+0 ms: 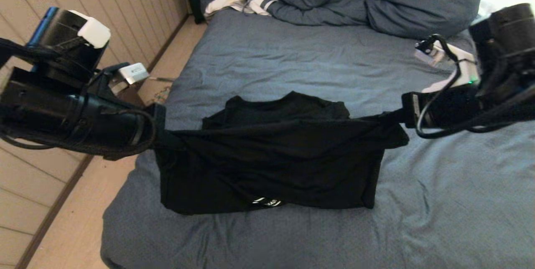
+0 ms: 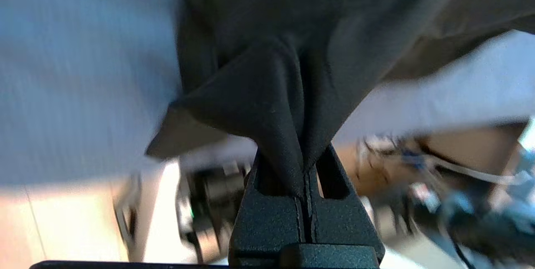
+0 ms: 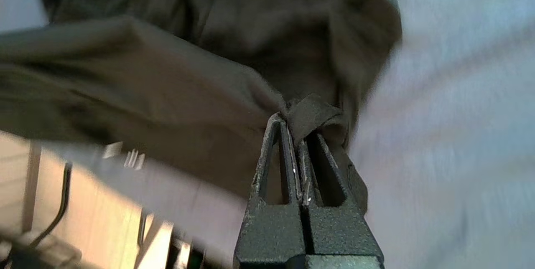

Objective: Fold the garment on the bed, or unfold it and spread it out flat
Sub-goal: Fold the black T-shirt

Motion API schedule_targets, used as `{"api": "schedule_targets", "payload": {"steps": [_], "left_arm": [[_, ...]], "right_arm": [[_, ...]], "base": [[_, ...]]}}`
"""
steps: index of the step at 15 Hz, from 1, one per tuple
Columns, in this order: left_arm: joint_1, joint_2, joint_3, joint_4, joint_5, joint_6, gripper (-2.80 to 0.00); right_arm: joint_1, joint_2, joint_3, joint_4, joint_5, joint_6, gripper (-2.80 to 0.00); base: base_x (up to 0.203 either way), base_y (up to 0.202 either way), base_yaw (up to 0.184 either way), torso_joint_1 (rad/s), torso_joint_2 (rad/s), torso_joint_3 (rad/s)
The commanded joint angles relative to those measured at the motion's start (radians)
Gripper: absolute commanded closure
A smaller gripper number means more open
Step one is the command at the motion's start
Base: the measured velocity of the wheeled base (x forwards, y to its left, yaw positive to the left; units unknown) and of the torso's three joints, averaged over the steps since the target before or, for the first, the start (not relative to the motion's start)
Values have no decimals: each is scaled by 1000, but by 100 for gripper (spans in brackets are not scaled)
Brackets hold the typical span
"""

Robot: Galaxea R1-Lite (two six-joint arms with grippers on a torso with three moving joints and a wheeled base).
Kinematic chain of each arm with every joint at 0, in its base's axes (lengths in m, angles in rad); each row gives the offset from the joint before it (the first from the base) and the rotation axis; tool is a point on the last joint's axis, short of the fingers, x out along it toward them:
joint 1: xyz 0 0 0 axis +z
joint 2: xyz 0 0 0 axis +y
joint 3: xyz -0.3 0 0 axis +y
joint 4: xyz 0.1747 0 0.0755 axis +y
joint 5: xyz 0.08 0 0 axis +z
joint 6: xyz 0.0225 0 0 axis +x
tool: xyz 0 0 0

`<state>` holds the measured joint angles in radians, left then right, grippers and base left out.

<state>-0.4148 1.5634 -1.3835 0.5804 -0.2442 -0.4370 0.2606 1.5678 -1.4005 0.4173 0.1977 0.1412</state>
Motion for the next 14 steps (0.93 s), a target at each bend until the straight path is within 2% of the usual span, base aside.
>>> {"api": "schedule_targets", "payload": {"steps": [1, 7, 10, 12, 14], "left_arm": [[42, 144, -31, -61, -2, 17, 0], [150, 374, -166, -253, -34, 31, 0], [183, 444, -278, -264, -70, 30, 0], [187, 493, -363, -260, -73, 30, 0], [188, 535, -391, -264, -73, 32, 0]], "right_arm": [[-2, 188, -105, -18, 1, 1, 0], [-5, 476, -400, -33, -1, 1, 0], [-30, 580, -552, -35, 0, -1, 0], [-38, 607, -563, -105, -1, -17, 0], [-40, 614, -564, -120, -1, -24, 0]], "base": [[0, 0, 0, 0, 0, 0], [0, 0, 0, 0, 0, 0], [0, 0, 0, 0, 0, 0], [0, 0, 0, 0, 0, 0], [0, 0, 0, 0, 0, 0]]}}
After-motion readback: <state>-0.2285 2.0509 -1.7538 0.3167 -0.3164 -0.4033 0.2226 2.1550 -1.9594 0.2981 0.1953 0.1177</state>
